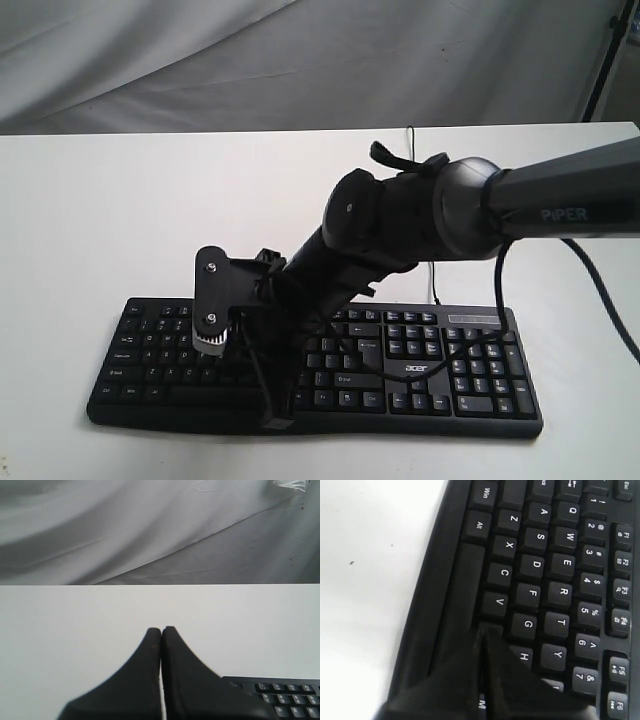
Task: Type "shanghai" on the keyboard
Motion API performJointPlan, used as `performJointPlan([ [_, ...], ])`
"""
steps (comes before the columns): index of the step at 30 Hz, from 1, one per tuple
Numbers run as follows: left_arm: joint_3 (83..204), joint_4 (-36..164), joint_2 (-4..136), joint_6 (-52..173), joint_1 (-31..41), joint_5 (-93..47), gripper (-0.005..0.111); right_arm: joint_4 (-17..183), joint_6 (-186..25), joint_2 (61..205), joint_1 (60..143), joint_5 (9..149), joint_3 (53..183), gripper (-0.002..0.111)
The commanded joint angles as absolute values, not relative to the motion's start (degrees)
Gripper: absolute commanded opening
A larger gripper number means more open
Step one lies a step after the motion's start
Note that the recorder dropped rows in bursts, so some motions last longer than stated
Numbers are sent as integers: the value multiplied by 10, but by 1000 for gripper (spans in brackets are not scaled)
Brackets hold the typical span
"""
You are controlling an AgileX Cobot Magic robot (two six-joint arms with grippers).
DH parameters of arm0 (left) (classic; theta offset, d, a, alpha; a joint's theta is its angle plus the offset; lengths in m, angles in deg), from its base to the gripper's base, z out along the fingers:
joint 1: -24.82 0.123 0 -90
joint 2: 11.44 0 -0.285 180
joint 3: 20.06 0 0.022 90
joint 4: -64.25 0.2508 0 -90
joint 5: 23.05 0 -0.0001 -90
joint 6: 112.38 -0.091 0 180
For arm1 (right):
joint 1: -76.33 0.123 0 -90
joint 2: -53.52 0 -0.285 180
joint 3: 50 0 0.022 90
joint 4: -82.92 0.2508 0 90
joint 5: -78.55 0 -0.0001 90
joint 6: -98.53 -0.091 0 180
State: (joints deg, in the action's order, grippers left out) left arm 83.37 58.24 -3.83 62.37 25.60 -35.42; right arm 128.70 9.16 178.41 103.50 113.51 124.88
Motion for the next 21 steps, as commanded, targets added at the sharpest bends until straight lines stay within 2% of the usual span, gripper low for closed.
performJointPlan([
  [1,833,580,-37,624,254,-353,1,1293,101,1793,1030,1135,1246,0],
  [21,833,580,-37,624,254,-353,1,1295,106,1797,1030,1122,1246,0],
])
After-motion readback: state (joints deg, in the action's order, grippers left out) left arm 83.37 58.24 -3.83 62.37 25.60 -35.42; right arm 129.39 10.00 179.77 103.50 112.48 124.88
